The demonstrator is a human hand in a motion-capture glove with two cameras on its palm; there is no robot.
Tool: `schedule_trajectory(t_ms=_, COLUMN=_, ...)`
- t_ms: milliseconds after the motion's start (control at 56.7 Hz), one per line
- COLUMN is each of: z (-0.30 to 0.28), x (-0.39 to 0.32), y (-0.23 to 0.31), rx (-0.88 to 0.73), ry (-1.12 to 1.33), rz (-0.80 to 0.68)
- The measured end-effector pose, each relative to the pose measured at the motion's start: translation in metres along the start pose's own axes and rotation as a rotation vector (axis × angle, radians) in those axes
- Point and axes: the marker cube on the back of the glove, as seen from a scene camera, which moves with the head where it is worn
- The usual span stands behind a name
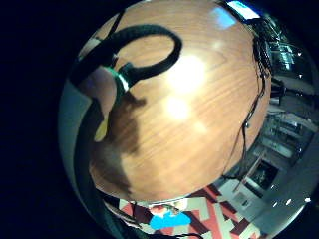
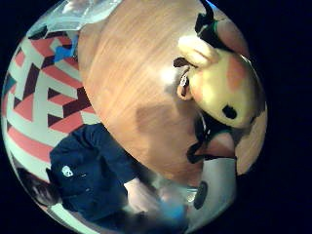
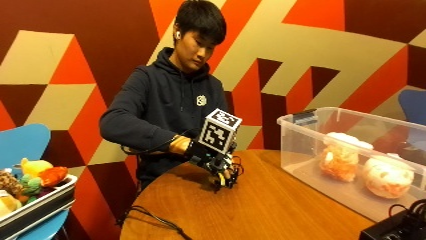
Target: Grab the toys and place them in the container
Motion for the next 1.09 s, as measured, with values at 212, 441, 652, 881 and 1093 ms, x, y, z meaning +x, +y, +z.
schedule_trajectory(t_ms=212, z=0.0, x=0.004, y=-0.012, rx=-0.002, ry=0.017, rz=-0.026)
schedule_trajectory(t_ms=441, z=-0.058, x=-0.012, y=-0.022, rx=0.125, ry=-0.007, rz=-0.038)
schedule_trajectory(t_ms=652, z=-0.183, x=-0.05, y=-0.036, rx=0.438, ry=0.044, rz=-0.177)
schedule_trajectory(t_ms=881, z=-0.277, x=-0.089, y=-0.1, rx=0.678, ry=0.072, rz=-0.081)
schedule_trajectory(t_ms=1093, z=-0.275, x=-0.082, y=-0.15, rx=0.511, ry=0.079, rz=0.022)
